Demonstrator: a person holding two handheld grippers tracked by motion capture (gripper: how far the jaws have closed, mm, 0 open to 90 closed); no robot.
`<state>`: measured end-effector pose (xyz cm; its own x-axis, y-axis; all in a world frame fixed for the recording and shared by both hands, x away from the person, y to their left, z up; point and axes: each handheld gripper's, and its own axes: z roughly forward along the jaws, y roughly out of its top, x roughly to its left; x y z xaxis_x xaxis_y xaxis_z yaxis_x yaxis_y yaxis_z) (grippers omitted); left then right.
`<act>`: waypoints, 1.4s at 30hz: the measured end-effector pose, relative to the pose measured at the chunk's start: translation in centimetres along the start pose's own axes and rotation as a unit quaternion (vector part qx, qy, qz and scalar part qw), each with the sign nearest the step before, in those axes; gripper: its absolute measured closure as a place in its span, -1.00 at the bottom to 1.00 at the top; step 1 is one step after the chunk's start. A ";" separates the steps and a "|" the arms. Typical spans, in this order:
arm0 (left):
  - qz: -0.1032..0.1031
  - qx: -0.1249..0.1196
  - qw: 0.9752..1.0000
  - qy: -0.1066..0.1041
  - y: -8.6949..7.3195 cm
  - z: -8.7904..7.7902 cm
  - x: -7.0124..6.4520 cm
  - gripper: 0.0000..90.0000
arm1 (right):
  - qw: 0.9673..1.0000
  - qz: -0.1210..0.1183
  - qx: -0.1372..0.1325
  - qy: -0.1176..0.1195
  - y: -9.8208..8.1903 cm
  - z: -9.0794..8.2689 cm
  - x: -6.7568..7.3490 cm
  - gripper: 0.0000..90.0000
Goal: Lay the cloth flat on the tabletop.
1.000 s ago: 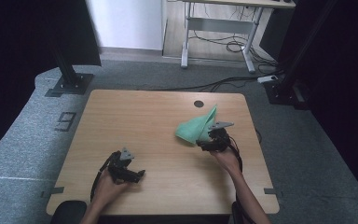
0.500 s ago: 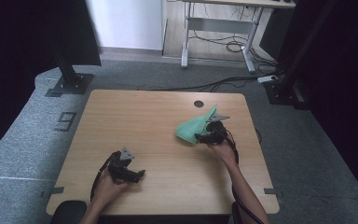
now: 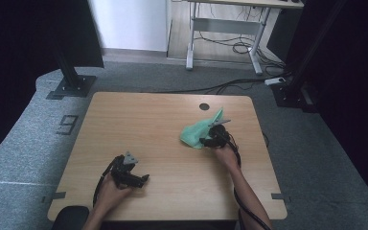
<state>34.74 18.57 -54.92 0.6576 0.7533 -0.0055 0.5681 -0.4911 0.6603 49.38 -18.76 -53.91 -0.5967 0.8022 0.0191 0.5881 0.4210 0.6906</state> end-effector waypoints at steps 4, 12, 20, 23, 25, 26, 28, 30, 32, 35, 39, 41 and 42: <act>0.000 0.000 1.000 0.000 0.0 0.0 0.0 -1.00 | 1.000 0.002 0.000 0.000 -0.1 -0.1 -0.1 -0.01; 0.000 0.000 1.000 0.000 0.0 0.0 0.0 -1.00 | 1.000 0.013 0.005 0.008 -0.3 -0.6 -0.1 0.42; -0.001 0.000 1.000 0.001 0.0 0.0 0.0 -1.00 | 0.999 0.011 0.009 0.030 -0.6 -1.0 0.4 0.57; -0.001 0.000 1.000 0.001 0.0 0.0 0.0 -1.00 | 0.999 0.006 0.008 0.036 -0.9 -1.2 1.1 0.57; -0.002 -0.001 1.000 0.001 0.0 0.0 0.0 -1.00 | 0.999 0.001 0.008 0.041 -1.0 -1.2 1.6 0.57; -0.002 -0.001 1.000 0.001 0.0 0.0 0.0 -1.00 | 0.999 -0.001 0.006 0.043 -1.1 -1.3 1.8 0.57; -0.002 -0.001 1.000 0.001 0.0 0.0 0.0 -1.00 | 0.999 -0.004 0.005 0.048 -1.2 -1.4 2.4 0.57; -0.002 -0.001 1.000 0.001 0.0 0.0 0.0 -1.00 | 0.999 -0.007 0.003 0.054 -1.4 -1.5 3.0 0.56; -0.002 -0.001 1.000 0.001 0.0 0.0 0.0 -1.00 | 0.998 -0.009 0.004 0.056 -1.5 -1.6 3.3 0.56; -0.002 -0.001 1.000 0.001 0.0 0.0 0.0 -1.00 | 0.998 -0.016 0.002 0.066 -1.9 -1.9 4.7 0.55; -0.002 -0.001 1.000 0.001 0.0 0.0 0.0 -1.00 | 0.997 -0.023 0.002 0.073 -2.2 -2.1 5.8 0.54; -0.002 -0.001 1.000 0.001 0.0 0.0 0.0 -1.00 | 0.997 -0.022 0.006 0.077 -2.3 -2.3 6.4 0.54; -0.001 0.000 1.000 0.001 0.0 0.0 0.0 -1.00 | 0.997 -0.026 0.004 0.079 -2.3 -2.3 6.6 0.54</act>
<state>34.75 18.54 -54.92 0.6561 0.7547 -0.0050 0.5691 -0.4903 0.6601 42.88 -15.43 -53.74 -0.7044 0.7031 0.0967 0.5577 0.4640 0.6882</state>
